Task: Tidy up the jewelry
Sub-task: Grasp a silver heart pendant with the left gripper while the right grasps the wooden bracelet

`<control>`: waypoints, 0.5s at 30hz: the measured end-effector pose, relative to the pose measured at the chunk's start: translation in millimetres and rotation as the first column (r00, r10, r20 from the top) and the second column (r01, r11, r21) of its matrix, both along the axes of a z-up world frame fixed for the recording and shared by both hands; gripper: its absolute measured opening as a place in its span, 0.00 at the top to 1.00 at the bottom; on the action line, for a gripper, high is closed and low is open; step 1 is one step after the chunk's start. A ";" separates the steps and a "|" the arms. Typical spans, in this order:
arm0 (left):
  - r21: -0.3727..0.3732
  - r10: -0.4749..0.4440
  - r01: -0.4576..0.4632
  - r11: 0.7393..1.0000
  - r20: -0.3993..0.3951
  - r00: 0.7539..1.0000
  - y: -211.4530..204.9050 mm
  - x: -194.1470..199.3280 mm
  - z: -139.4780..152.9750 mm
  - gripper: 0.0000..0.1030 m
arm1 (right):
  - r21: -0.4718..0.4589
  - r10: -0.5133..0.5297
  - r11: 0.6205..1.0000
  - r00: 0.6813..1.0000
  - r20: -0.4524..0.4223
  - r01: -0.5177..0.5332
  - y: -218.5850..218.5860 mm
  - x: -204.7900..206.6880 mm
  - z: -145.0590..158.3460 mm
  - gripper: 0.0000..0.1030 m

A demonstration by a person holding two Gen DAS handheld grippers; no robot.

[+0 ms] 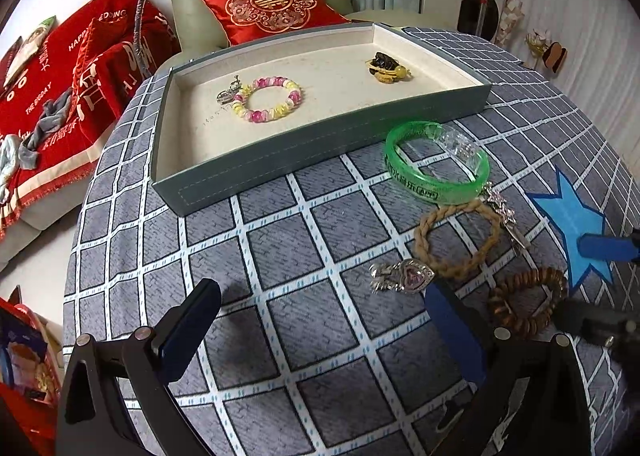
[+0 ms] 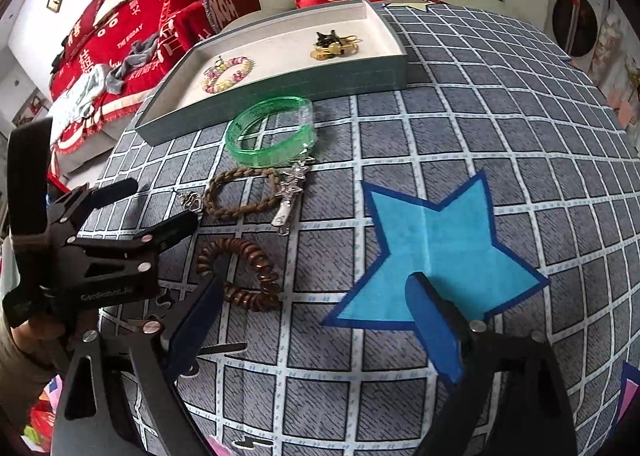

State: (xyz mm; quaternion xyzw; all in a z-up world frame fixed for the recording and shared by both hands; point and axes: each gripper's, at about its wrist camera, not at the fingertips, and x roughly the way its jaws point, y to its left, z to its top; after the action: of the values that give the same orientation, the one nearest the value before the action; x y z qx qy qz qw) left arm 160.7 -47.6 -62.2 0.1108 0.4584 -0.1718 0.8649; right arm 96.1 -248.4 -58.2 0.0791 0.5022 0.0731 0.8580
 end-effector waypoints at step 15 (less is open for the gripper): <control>-0.041 -0.034 0.033 0.999 -0.009 0.999 -12.2 0.0 5.7 0.30 | -0.096 0.079 0.993 0.996 0.035 -0.075 35.4 4.8 0.5 0.58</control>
State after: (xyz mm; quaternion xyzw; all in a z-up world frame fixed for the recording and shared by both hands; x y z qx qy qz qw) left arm 160.7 -59.7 -56.5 0.0996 0.4572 -0.1961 0.8617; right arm 101.0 -213.0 -57.7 0.0175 0.4911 0.0836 0.8669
